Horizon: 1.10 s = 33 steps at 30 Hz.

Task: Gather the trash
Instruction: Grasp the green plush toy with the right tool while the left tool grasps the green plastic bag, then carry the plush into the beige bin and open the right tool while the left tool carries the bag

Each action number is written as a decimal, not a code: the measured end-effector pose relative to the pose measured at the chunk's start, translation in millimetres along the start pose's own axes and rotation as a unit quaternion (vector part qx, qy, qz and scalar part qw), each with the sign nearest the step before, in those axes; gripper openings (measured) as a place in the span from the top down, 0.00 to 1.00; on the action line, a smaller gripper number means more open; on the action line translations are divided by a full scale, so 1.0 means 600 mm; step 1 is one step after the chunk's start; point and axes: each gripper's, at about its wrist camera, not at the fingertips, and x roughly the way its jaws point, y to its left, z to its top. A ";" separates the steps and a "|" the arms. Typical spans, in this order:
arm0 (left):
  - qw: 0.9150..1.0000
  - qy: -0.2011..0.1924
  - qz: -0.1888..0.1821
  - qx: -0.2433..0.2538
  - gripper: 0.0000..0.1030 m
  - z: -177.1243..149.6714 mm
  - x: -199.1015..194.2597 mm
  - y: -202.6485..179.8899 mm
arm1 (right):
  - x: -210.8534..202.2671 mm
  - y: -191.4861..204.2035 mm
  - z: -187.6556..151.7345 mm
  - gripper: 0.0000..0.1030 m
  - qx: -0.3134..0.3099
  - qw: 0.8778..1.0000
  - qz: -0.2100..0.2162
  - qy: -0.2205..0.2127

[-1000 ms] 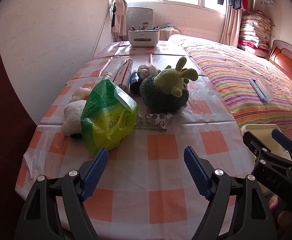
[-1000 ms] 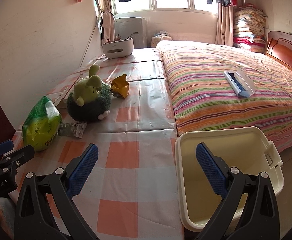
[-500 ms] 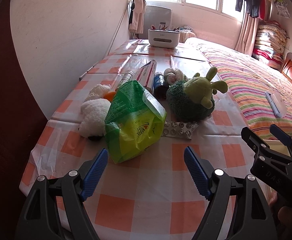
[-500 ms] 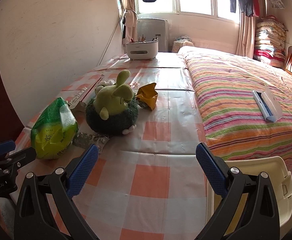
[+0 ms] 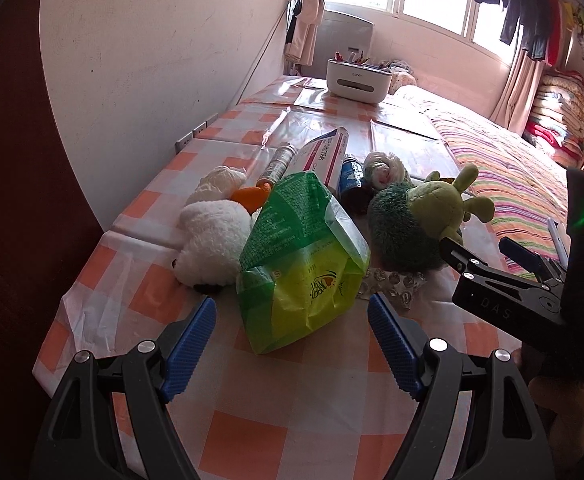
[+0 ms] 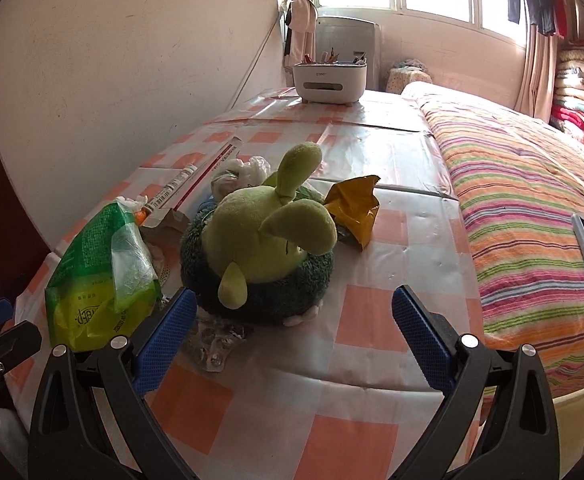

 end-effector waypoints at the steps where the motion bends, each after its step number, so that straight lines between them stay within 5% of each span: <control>1: 1.000 0.000 0.003 -0.001 0.26 0.002 0.003 0.002 | 0.013 0.003 0.005 0.06 -0.003 1.000 -0.004 0.004; 9: 1.000 0.021 0.019 -0.012 0.26 0.004 0.034 0.026 | 0.073 0.034 0.028 0.07 -0.010 0.999 0.033 0.038; 11: 0.999 0.027 0.024 -0.017 0.26 0.004 0.044 0.032 | 0.074 0.038 0.029 0.15 -0.008 0.998 0.049 0.039; 15: 0.999 0.037 0.022 -0.025 0.26 0.005 0.059 0.038 | 0.062 0.033 0.027 0.28 -0.004 0.997 0.063 0.033; 24: 0.999 0.042 0.008 -0.029 0.26 0.004 0.084 0.027 | -0.013 -0.001 0.009 0.30 0.041 0.994 0.101 -0.003; 25: 0.999 0.041 0.005 -0.033 0.31 0.004 0.087 0.027 | -0.024 -0.007 0.008 0.30 0.046 0.993 0.105 -0.008; 28: 0.998 0.054 -0.011 -0.039 0.64 0.003 0.100 0.027 | -0.057 -0.021 -0.001 0.29 0.056 0.992 0.106 -0.025; 33: 0.999 0.025 -0.024 -0.038 0.79 0.003 0.089 0.018 | -0.100 -0.049 -0.013 0.29 0.058 0.993 0.086 -0.054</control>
